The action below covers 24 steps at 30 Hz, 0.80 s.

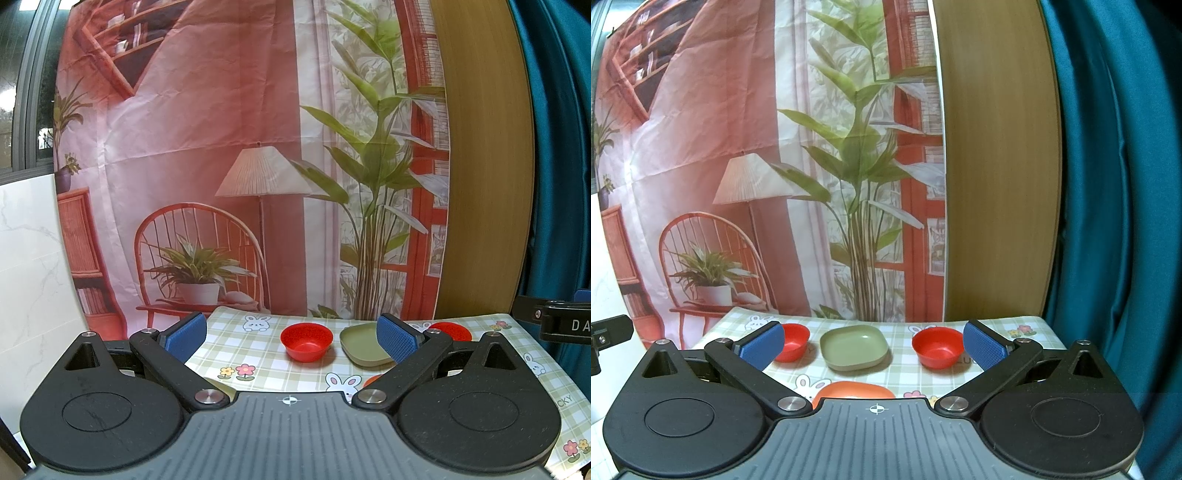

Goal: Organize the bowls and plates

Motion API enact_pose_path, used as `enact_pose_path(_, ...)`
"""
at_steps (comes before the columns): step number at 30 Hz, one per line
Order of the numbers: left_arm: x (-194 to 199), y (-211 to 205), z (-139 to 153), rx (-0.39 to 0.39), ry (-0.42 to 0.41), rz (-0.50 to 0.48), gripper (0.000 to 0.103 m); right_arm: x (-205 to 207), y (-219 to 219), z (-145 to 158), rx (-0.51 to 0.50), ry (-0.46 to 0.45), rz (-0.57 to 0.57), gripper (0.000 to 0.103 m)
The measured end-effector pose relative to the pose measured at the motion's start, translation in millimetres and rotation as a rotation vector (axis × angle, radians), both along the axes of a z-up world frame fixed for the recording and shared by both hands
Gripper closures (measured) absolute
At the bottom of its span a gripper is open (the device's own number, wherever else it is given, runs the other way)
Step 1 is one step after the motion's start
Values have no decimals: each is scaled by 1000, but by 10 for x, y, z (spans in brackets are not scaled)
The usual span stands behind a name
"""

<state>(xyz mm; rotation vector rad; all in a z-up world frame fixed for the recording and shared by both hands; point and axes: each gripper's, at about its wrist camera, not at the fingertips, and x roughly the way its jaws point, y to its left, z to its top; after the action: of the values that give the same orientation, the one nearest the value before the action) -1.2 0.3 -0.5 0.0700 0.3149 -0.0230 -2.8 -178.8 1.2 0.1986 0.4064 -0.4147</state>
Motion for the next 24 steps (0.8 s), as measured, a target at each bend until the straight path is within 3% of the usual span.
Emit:
enact_pose_path(12,23,17,-6,-3,-4,-5,3,7,-34,6,0,-1,-6,0)
enact_pose_path(24,513,99,-41,90,8,74,3,459,-351,-151,19,6,-15,0)
